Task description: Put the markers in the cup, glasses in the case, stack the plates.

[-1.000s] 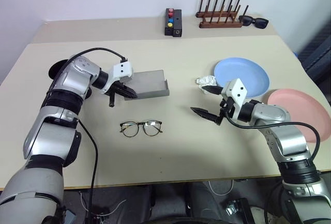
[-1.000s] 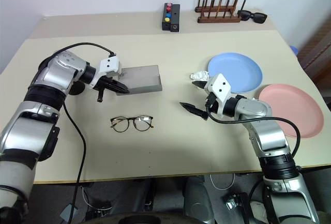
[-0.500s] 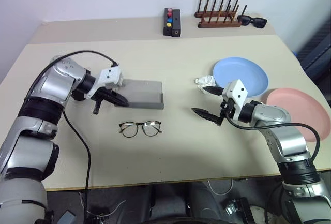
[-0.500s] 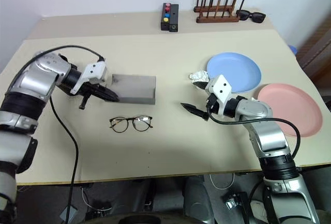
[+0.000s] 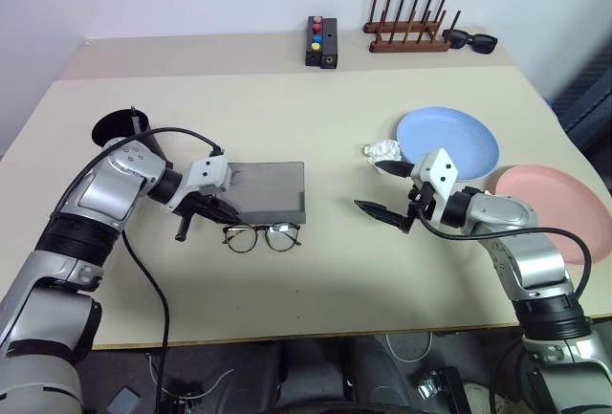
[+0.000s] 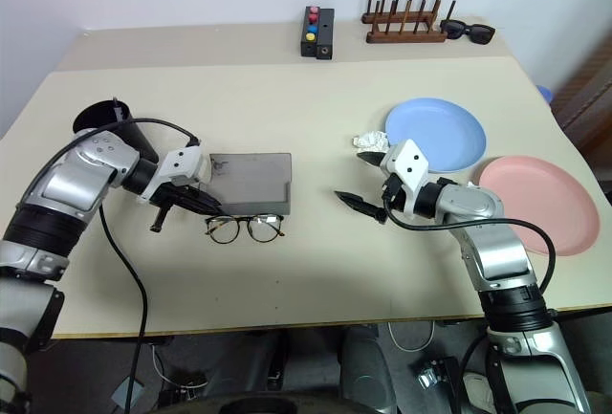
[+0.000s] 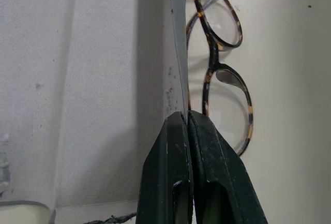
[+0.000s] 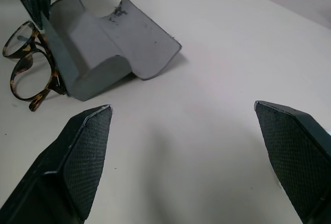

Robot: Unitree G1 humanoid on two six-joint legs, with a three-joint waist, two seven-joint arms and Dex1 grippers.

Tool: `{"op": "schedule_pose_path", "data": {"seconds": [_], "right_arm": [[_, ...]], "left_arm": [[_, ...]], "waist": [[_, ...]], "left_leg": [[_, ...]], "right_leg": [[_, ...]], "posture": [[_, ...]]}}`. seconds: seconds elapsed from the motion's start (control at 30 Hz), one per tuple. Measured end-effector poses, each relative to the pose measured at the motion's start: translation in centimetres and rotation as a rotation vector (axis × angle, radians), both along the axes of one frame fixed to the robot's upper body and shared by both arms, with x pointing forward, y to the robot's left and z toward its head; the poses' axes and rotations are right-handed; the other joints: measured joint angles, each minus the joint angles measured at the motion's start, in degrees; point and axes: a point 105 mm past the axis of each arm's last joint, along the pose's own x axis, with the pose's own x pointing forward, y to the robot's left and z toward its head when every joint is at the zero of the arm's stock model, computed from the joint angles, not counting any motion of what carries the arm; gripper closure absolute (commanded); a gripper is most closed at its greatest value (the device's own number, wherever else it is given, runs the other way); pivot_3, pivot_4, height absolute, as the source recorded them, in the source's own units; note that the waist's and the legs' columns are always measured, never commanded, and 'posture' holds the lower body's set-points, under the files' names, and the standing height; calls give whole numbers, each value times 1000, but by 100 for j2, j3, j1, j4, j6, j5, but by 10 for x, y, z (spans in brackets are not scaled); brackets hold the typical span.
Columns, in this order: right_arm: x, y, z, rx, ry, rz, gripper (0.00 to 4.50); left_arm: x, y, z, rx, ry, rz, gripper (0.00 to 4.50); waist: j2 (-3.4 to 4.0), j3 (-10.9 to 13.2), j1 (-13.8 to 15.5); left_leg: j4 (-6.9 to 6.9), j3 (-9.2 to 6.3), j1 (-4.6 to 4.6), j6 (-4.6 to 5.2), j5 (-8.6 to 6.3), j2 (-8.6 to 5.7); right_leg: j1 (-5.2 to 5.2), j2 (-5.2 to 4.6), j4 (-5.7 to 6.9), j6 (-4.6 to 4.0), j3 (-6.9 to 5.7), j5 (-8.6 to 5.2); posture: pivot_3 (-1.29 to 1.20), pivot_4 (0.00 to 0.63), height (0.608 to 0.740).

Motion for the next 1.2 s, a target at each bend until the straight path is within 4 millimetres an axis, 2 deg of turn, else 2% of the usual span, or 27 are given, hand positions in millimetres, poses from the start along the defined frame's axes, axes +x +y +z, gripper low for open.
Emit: {"op": "schedule_pose_path", "data": {"seconds": [0.23,0.7,0.8,1.0,1.2], "right_arm": [[0,0,0,0,0,1,0],[0,3,4,-2,1,4,0],[0,3,4,-3,7,2,0],[0,3,4,-3,8,3,0],[0,3,4,-3,8,3,0]], "left_arm": [[18,7,8,-4,-43,76,4463],[12,8,4,21,-36,14,4463],[12,9,3,27,-36,13,3611],[12,10,2,30,-28,17,636],[15,13,12,-6,-35,54,636]], "waist": [[0,0,-14],[0,0,-18],[0,0,-19],[0,0,-19],[0,0,-21]], "left_leg": [[0,1,0,0,0,-1],[0,1,0,0,0,0],[0,1,0,0,0,0],[0,1,0,0,0,0],[0,1,0,0,0,0]], "right_leg": [[0,1,0,0,-1,0],[-1,0,0,0,-1,0],[-1,0,0,0,-1,0],[-1,0,0,0,-1,0],[-1,0,0,0,-1,0]], "posture": [[0,150,740],[0,150,740],[0,150,740],[0,150,740],[0,150,740]]}}
